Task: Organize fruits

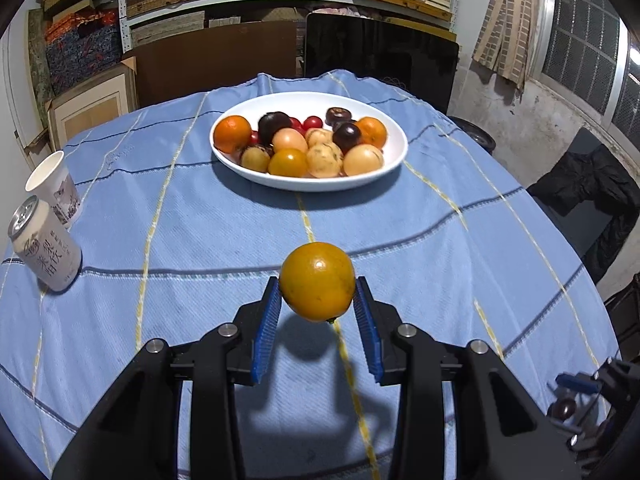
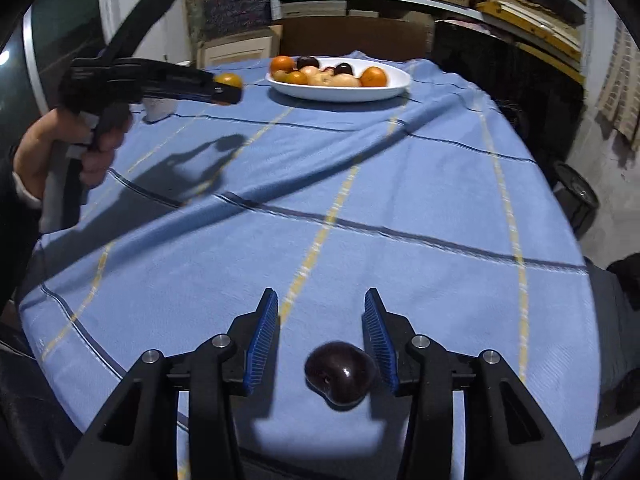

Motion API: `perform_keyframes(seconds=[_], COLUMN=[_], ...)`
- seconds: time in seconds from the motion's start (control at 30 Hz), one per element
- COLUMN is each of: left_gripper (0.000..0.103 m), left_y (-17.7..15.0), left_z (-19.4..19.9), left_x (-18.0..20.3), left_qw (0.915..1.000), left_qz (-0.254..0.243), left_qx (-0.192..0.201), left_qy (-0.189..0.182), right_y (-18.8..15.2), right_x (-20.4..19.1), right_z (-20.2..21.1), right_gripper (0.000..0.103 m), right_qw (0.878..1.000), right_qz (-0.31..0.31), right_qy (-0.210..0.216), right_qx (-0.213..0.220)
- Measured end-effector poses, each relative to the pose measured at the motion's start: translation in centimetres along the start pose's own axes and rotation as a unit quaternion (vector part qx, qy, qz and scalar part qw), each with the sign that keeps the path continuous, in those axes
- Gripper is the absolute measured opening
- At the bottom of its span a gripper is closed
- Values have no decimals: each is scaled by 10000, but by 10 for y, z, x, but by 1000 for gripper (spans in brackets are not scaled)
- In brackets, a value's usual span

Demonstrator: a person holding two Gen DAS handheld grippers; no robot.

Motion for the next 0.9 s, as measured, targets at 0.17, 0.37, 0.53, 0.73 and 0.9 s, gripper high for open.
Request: perform_keyframes(seconds=[0.17, 0.37, 0.53, 0.73, 0.9], left_gripper=[37, 37, 37, 37, 37], left_y=[-10, -17, -18, -12, 10], left_z=[3, 1, 4, 4, 3], left_x=[7, 14, 10, 2, -7], left_qw=[10000, 9998, 9998, 9998, 9998], left_qz=[-45, -120, -91, -128, -177], left_qx=[-65, -145, -139, -133, -73], left_qy=[-19, -57, -51, -27, 61], right_y=[-22, -24, -16, 25, 102], right_x=[7, 2, -2, -6, -19], right_z=[8, 4, 0, 5, 6], right_gripper=[46, 39, 32, 32, 32], right_qw=[9999, 9999, 9999, 9995, 9948], right_qz=[29, 27, 106, 193, 383], right_qy=[-110, -154, -132, 20, 326], right_qx=[-94, 8, -35, 235, 886])
Point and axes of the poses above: each gripper's, at about its wrist camera, not at the fingertips, and z roughly against the way its jaws point, x to its right, y to its top, the point moved 4 cm from there along -z, roughly the way its jaws point, and after that the axes turned 13 degrees about -y, right-handed, at the moved point
